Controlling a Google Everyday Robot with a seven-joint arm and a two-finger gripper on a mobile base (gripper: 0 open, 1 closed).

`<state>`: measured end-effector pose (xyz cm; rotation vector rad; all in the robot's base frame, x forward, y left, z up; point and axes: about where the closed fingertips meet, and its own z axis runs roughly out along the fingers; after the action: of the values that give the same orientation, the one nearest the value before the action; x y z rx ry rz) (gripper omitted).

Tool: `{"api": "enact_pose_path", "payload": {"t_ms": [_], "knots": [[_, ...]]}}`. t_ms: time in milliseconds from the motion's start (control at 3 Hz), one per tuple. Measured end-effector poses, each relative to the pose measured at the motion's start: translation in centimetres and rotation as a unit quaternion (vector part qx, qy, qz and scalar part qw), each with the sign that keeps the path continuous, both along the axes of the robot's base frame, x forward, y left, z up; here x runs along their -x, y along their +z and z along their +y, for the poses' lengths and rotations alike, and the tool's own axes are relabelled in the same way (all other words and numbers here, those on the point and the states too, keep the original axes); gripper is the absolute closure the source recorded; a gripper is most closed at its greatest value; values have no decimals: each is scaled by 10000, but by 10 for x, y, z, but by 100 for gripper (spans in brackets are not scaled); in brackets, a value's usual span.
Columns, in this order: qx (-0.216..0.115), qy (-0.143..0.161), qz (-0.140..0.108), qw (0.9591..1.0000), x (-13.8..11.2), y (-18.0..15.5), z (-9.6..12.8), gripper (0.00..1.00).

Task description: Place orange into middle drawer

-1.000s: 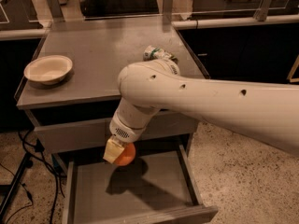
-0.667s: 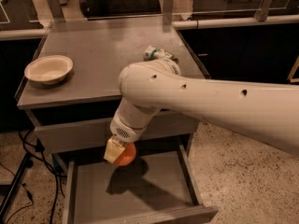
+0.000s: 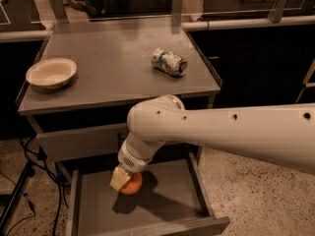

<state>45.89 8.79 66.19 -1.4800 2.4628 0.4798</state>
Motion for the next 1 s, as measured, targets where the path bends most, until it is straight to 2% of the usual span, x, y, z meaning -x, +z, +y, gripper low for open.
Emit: {"api": "enact_pose_path", "payload": {"t_ms": [333, 1000], "knots": [[186, -290, 227, 9991, -8, -65, 1, 100], [164, -514, 325, 9980, -5, -80, 1, 100]]}}
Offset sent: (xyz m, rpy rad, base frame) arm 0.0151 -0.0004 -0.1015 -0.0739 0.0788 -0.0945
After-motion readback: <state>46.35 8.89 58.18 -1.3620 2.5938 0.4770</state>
